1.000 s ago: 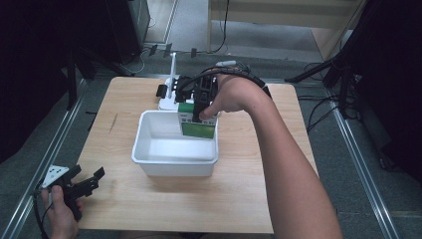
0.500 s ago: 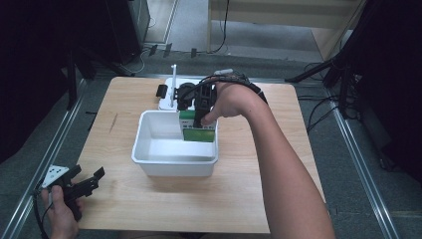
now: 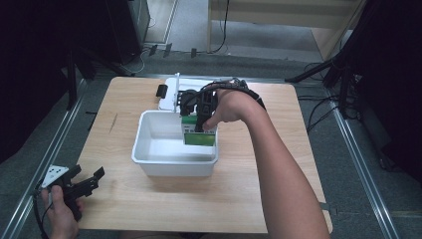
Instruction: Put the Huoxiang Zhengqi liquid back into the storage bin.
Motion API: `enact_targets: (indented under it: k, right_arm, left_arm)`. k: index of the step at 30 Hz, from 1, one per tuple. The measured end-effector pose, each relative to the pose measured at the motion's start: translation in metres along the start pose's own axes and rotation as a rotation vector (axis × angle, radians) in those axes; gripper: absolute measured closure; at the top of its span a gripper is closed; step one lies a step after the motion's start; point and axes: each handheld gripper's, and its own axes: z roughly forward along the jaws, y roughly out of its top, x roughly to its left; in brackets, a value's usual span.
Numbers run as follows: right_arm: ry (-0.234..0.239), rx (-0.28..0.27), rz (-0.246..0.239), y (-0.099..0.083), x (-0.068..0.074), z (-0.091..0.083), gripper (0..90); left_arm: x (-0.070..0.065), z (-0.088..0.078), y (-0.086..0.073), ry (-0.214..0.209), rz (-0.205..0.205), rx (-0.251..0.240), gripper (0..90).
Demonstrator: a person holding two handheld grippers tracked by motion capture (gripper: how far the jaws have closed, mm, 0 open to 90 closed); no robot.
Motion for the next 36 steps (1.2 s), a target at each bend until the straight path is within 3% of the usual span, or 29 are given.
enact_targets:
  k: [36]
  right_arm:
    - [0.042, 0.041, 0.006, 0.000, -0.004, 0.054, 64.6]
  left_arm:
    - [0.000, 0.000, 0.000, -0.001, -0.001, -0.003, 9.9]
